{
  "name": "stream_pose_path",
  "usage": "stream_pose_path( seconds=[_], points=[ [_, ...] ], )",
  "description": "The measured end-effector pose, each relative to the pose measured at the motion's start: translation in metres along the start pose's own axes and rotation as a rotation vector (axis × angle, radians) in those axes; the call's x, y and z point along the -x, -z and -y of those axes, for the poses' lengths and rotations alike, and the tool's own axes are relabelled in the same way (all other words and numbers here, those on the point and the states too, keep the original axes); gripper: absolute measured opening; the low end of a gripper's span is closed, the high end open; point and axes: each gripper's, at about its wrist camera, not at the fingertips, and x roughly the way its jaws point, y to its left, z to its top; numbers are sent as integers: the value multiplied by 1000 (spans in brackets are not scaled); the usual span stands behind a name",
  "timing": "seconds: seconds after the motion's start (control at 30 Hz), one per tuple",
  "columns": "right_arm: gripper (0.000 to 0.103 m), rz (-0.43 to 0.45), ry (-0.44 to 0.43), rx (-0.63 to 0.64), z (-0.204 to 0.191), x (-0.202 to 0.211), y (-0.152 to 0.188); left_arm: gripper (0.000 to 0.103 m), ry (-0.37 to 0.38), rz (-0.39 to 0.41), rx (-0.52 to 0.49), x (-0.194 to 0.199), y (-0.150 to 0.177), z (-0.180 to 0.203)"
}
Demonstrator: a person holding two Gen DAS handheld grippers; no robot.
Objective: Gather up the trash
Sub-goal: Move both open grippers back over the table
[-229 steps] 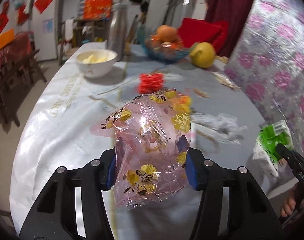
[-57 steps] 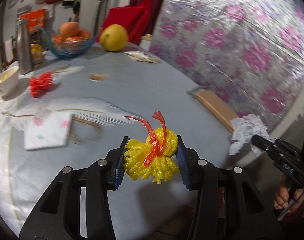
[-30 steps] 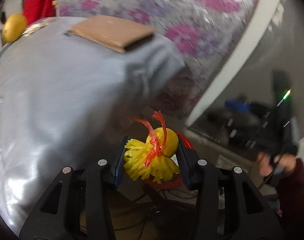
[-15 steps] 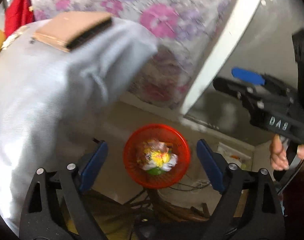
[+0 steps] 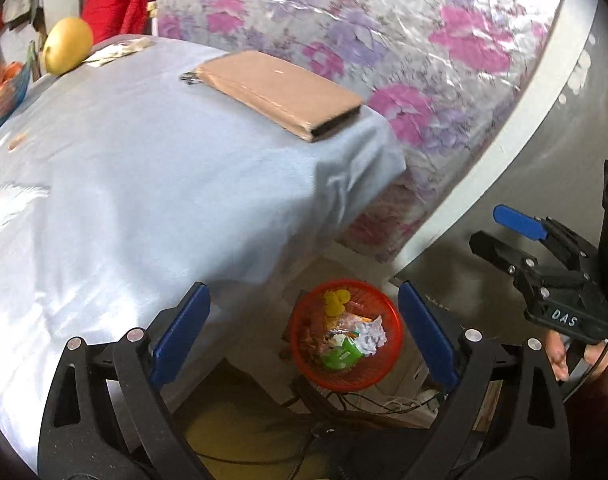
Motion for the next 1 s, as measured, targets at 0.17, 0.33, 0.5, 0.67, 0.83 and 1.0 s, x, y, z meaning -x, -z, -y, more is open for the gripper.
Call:
stream_pose_path(
  seconds=[0.17,0.33,0.5,0.67,0.83,1.0],
  points=[
    [75,17,-15,48,-19,7,-3,92,-25,30,10,11,5,-6],
    [77,32,-36,64,-31,13,-8,92,-35,65,16,23,9,-9],
    [78,42,-54,76,-44,16,-13,92,-68,105,17,36,14,-14],
    [78,50,-67,97,-58,19,-16,92,-90,129,23,45,20,-19],
    [79,57,-76,109,-68,23,-19,92,-101,147,28,53,26,-22],
    [83,59,-88,113,-76,24,-21,92,-103,156,44,59,30,-30]
  ],
)
